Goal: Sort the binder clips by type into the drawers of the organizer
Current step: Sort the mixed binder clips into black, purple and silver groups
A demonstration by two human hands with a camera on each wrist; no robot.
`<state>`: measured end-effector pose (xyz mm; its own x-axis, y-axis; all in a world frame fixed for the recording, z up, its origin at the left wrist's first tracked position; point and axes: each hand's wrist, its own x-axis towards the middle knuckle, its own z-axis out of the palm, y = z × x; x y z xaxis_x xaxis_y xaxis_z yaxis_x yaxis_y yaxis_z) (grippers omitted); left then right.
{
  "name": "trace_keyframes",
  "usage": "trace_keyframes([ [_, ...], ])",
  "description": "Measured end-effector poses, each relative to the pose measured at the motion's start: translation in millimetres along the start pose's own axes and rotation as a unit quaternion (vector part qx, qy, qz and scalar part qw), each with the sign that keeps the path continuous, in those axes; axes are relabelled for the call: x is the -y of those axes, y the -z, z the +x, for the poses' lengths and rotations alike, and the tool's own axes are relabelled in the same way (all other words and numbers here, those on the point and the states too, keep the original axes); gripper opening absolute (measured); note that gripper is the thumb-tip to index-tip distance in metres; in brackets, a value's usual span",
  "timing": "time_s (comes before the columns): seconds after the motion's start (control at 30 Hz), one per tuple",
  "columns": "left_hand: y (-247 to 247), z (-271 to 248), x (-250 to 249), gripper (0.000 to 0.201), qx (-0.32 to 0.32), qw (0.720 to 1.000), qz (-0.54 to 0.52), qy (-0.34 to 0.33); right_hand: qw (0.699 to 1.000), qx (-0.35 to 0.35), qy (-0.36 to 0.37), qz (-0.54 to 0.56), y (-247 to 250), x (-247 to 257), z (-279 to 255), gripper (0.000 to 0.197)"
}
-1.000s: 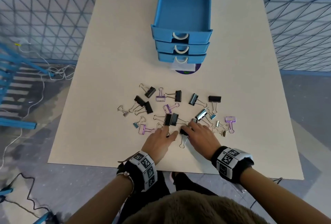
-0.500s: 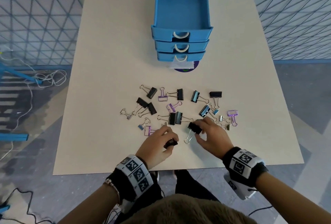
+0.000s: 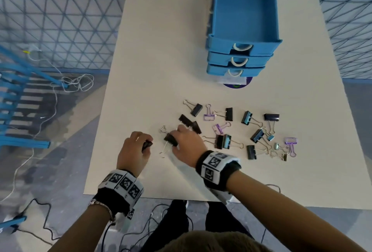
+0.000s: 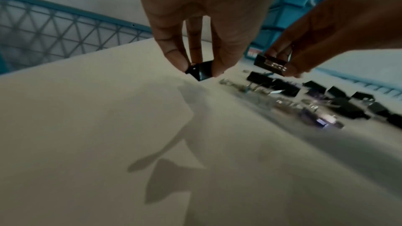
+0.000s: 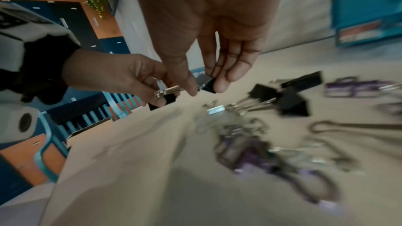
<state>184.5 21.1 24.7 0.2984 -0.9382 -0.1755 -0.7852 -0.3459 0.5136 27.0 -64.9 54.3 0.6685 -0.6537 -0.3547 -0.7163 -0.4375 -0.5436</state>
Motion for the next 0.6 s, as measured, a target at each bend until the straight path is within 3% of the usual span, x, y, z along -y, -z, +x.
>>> trace_keyframes([
  [0.23, 6, -2, 34, 0.041, 0.049, 0.997, 0.061, 0.016, 0.999, 0.016, 0.009, -0.051, -39, 38, 31, 0.023],
  [0.33, 14, 1, 23, 0.039, 0.029, 0.996, 0.083, 0.010, 1.000, -0.014, 0.001, -0.022, -38, 29, 28, 0.036],
  [0.4, 20, 10, 6, 0.035, 0.007, 0.997, 0.069, -0.031, 0.997, -0.072, -0.007, 0.010, -29, 15, 20, 0.044],
  [0.5, 20, 30, -26, 0.041, 0.069, 0.995, 0.021, -0.067, 0.982, -0.182, -0.051, 0.025, -12, -16, 8, 0.038],
  [0.6, 2, 42, -59, 0.051, 0.172, 0.970, 0.075, -0.155, 0.973, -0.209, -0.100, 0.012, -1, -45, -4, 0.029],
])
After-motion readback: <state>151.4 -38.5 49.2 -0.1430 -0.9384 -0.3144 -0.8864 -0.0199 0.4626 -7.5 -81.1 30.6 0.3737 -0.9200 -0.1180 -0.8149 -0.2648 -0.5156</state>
